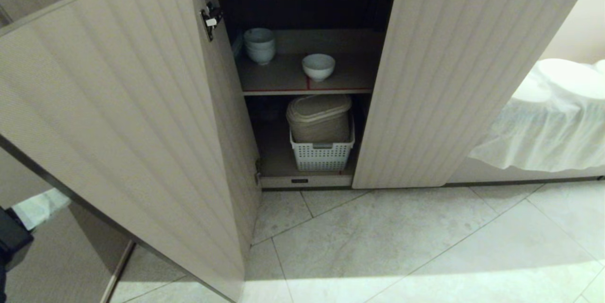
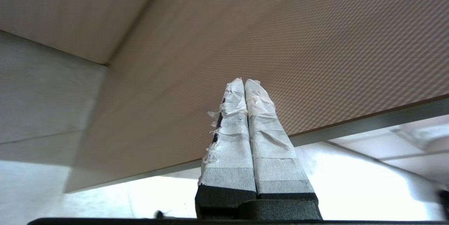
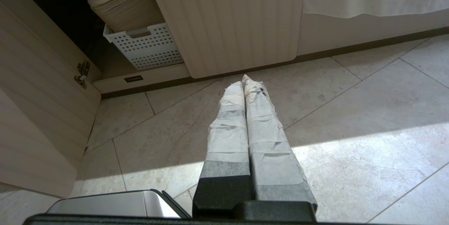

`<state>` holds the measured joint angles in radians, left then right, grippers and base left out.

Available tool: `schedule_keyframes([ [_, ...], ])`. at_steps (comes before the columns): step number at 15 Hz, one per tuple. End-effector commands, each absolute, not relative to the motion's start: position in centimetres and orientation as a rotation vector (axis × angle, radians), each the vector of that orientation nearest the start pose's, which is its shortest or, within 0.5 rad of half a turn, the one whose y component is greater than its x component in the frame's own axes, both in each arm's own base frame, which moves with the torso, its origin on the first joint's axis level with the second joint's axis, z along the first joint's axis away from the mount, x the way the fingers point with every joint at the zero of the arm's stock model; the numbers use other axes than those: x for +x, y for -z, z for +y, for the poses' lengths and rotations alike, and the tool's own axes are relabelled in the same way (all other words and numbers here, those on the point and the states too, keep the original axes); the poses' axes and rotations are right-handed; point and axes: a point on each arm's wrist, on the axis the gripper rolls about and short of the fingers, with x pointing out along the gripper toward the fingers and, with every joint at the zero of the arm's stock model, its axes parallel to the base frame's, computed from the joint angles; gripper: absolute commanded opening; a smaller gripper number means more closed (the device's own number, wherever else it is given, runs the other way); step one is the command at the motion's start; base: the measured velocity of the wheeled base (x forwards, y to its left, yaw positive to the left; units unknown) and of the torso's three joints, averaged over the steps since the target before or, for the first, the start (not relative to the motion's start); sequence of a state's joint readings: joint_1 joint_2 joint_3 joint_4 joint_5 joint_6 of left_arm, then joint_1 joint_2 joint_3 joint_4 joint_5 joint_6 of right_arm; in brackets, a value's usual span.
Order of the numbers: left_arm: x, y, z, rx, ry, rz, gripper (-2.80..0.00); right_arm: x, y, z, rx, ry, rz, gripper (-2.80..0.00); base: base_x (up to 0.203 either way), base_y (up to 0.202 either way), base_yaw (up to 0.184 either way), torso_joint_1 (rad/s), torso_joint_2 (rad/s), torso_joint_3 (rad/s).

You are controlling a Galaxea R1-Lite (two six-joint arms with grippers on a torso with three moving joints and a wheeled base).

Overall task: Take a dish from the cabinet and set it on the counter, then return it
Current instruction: Close the cabinet door

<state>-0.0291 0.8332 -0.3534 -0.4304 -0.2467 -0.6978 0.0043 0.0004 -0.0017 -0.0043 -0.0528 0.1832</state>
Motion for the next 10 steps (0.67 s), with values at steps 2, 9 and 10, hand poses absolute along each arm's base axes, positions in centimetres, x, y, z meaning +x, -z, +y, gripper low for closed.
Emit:
schedule_keyframes([
  [2,8.8,-20.3,-1.2,-0.717,0.320,0.155,-2.80,-2.3,-7.6,-0.1,0.184,0.048,-0.011,-2.80,0.000,0.000,0.000,0.000,0.00,0.000],
  [9,8.6,-20.3,-2.2,-0.796,0.443,0.170,-2.80,-2.3,-7.6,-0.1,0.184,0.048,-0.011,-2.80,0.000,0.000,0.000,0.000,0.00,0.000],
  [10,8.6,-20.2,-2.5,-0.795,0.474,0.172,-2.80,-2.3,-7.6,-0.1,0.184,0.048,-0.011,-2.80,0.000,0.000,0.000,0.000,0.00,0.000],
])
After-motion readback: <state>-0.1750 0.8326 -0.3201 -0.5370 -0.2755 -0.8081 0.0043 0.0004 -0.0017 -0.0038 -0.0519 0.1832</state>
